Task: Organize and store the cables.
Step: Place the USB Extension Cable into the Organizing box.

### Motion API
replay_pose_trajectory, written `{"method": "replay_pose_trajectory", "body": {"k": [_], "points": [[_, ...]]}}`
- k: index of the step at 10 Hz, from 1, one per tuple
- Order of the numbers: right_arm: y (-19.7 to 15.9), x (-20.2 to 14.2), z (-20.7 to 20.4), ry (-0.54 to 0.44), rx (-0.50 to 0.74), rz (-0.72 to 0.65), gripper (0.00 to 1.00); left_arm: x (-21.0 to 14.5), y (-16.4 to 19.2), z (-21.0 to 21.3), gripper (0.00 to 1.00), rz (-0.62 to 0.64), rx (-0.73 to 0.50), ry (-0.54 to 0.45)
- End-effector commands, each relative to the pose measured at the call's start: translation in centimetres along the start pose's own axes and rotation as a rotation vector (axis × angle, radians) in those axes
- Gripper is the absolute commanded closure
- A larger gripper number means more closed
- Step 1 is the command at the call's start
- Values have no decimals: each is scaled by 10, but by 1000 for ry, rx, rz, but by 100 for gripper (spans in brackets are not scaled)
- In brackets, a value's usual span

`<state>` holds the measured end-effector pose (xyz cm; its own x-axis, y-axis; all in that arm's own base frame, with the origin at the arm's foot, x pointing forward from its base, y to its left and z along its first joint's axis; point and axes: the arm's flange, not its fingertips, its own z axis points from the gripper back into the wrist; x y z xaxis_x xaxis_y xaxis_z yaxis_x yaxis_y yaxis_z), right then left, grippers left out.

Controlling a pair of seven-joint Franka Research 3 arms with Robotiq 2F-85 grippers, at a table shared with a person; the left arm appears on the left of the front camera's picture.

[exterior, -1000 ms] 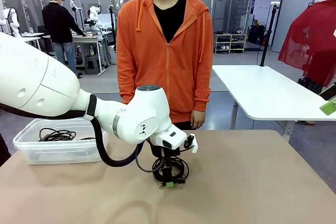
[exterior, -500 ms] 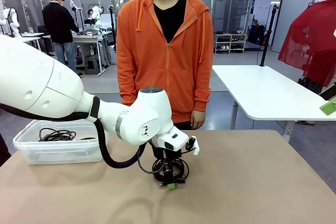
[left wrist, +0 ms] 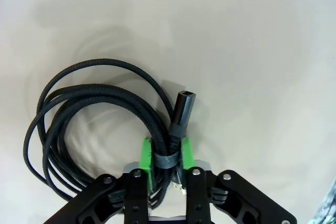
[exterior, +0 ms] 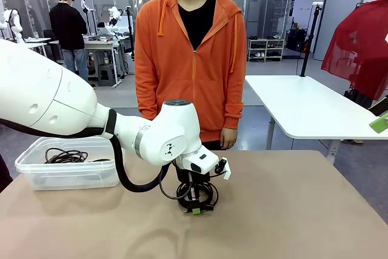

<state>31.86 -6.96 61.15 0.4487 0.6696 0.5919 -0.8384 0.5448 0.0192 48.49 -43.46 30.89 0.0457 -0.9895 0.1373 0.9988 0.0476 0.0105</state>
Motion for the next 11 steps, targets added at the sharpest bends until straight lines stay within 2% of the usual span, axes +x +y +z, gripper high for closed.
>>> {"method": "replay_pose_trajectory", "body": {"k": [1, 3, 4, 5, 7, 9, 11], "points": [[1, 1, 1, -4, 0, -5, 0, 5, 1, -2, 100, 17, -5, 18], [1, 1, 1, -4, 0, -5, 0, 9, -4, 18, 100, -10, -1, 16], [1, 1, 1, -4, 0, -5, 0, 15, -11, 41, 100, -50, -14, 49], [1, 1, 1, -4, 0, -5, 0, 22, -17, 71, 92, -81, -6, 30], [1, 1, 1, -4, 0, -5, 0, 35, -31, 133, 92, -130, -34, 40], [1, 1, 1, -4, 0, -5, 0, 40, -41, 178, 92, -122, -56, 56], [1, 1, 1, -4, 0, -5, 0, 47, -47, 200, 92, -145, -18, 33]]}}
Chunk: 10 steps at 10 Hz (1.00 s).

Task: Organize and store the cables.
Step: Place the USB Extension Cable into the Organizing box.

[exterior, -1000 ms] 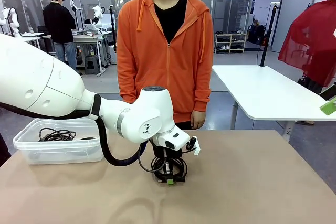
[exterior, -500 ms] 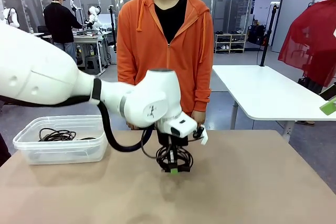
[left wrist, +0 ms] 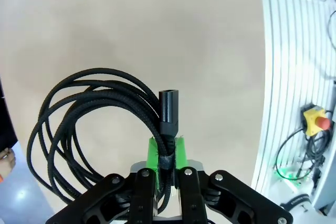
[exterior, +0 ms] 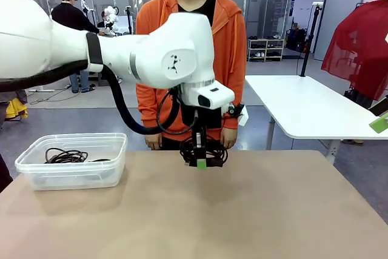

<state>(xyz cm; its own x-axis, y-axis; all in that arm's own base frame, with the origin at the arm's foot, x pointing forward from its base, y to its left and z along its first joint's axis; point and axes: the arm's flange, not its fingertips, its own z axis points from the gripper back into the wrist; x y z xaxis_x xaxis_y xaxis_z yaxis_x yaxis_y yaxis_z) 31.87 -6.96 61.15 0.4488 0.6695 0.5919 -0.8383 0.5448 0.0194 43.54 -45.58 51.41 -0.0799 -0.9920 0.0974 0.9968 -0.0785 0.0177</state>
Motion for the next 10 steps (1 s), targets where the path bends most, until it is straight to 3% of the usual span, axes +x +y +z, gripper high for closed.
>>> {"method": "replay_pose_trajectory", "body": {"k": [1, 3, 5, 6, 7, 10], "points": [[1, 1, 1, -5, 0, -5, 0, 2, -2, 9, 92, -32, 26, -15], [1, 1, 1, -5, 0, -5, 0, -12, -10, 37, 92, -13, 93, -28], [1, 1, 1, -5, 0, -5, 0, -59, -8, 63, 92, 62, 85, -68], [1, 1, 1, -5, 0, -5, 0, -81, -10, 71, 92, 1, 79, -55], [1, 1, 1, -5, 0, -5, 0, -104, -13, 78, 92, 24, 105, -46], [1, 1, 1, -5, 0, -5, 0, -181, -11, 93, 92, 265, 142, -128]]}}
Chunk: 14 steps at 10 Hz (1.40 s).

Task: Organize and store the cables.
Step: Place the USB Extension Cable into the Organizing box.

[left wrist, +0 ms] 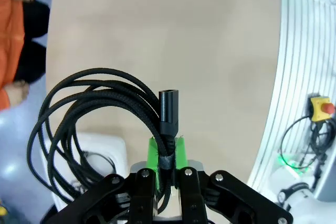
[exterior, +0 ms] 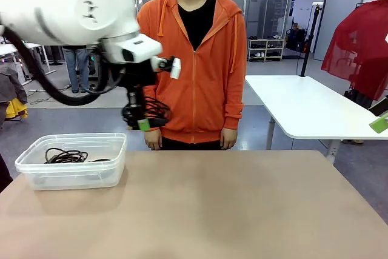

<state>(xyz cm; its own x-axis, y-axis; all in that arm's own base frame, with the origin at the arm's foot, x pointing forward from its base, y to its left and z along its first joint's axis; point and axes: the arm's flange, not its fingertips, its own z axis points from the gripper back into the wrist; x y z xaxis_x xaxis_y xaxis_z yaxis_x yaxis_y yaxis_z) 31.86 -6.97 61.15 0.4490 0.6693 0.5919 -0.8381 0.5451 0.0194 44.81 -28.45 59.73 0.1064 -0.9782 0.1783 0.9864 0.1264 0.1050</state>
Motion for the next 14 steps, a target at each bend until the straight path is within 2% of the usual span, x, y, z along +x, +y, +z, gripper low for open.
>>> {"method": "replay_pose_trajectory", "body": {"k": [1, 5, 7, 9, 10, 11, 14], "points": [[1, 1, 1, -4, 0, -5, 0, -40, 0, 0, 92, 149, 34, -87], [1, 1, 1, -4, 0, -5, 0, -94, 36, 7, 92, 324, 66, -177], [1, 1, 1, -4, 0, -5, 0, -116, 53, 2, 92, 392, 71, -189], [1, 1, 1, -4, 0, -5, 0, -128, 69, -1, 92, 418, 76, -171], [1, 1, 1, -4, 0, -5, 0, -127, 69, 1, 92, 363, 83, -157], [1, 1, 1, -4, 0, -5, 0, -127, 64, 2, 92, 399, 62, -152], [1, 1, 1, -4, 0, -5, 0, -127, 64, 2, 92, 399, 62, -152]]}}
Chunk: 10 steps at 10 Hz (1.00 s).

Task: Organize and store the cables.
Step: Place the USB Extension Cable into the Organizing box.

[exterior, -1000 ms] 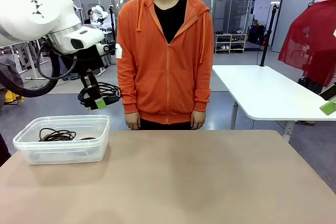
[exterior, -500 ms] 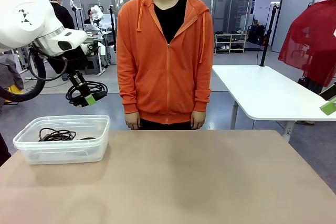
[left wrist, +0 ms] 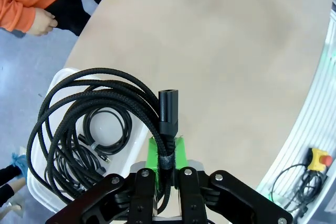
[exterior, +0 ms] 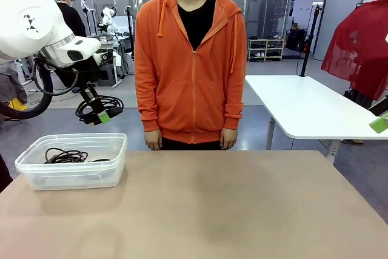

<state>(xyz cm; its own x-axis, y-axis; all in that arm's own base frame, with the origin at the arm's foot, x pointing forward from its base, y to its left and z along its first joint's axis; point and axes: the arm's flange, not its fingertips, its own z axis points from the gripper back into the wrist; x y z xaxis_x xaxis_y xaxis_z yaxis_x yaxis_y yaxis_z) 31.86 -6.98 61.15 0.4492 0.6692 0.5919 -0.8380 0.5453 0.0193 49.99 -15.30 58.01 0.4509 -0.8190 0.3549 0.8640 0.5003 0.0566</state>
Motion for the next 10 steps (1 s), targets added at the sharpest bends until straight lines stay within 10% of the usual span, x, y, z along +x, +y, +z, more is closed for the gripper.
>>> {"method": "replay_pose_trajectory", "body": {"k": [1, 10], "points": [[1, 1, 1, -4, 0, -5, 0, 0, -1, 4, 92, 5, 1, -4], [1, 1, 1, -4, 0, -5, 0, -22, 76, -47, 86, 52, -101, 35]]}}
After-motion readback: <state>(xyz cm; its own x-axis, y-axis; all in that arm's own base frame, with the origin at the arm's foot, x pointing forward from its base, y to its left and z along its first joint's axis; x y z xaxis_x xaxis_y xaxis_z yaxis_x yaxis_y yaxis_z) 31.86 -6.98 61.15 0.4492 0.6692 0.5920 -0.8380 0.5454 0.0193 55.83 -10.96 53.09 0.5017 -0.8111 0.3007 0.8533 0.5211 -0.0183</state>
